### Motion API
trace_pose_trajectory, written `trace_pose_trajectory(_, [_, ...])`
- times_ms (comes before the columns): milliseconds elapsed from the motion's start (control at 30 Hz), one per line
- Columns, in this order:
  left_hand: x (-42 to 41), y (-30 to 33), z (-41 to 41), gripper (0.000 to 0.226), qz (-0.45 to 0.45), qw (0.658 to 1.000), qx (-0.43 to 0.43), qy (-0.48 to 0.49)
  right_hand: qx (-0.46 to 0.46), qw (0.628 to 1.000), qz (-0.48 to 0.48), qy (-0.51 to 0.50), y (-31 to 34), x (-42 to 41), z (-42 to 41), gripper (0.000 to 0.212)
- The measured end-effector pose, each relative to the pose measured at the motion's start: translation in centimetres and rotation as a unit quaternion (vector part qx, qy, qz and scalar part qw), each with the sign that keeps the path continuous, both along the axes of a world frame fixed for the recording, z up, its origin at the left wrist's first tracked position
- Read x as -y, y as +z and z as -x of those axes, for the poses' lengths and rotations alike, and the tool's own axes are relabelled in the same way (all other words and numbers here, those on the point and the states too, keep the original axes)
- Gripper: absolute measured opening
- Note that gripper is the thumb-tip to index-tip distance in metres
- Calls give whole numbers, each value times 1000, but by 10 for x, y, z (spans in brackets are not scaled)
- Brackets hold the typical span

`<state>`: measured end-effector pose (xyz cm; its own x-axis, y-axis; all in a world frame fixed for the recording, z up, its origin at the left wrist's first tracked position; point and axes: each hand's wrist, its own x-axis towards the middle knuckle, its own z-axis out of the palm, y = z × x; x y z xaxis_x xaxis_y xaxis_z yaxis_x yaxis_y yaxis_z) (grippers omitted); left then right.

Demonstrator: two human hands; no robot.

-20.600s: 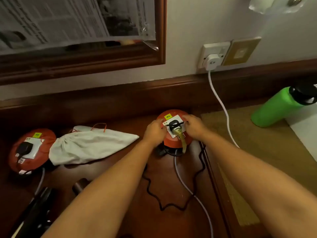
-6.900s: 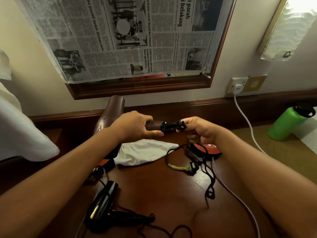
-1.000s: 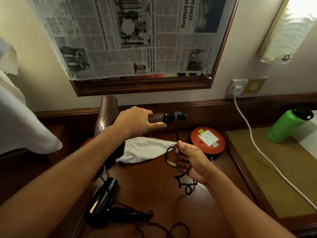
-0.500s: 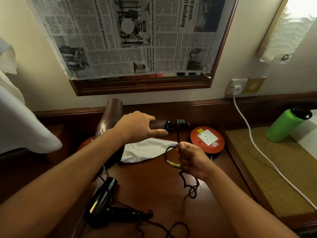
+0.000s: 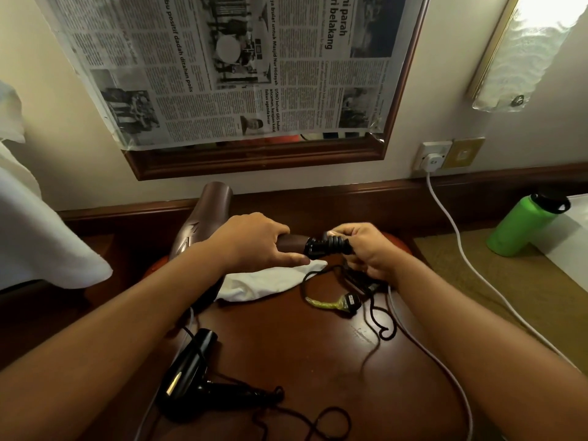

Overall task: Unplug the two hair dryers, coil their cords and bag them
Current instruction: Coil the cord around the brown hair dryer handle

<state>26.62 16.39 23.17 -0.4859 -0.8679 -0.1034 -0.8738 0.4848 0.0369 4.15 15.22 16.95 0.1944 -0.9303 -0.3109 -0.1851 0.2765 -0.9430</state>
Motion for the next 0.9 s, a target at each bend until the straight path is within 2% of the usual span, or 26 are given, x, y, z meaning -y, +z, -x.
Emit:
trace_pose_trajectory(200, [4,-3,1,61,39,998,52,-4,-91,989,117,13,35,15,3,7])
trace_pose_trajectory(367, [11,-6,3,59,39,997,60,13,-207,941,267,22,55,18,2,7])
trace_pose_trajectory(500, [16,-14,3,65,33,996,77,24,-253,911,322,41,54,15,0,11])
trace_pose_trajectory(700, [19,-23,4,64,25,996,80,43,-273,883,375,65,49,5,-5,10])
trace_pose_trajectory(900, [20,-29,6,63,26,995,89,41,-273,876,390,84,46,-4,-12,12])
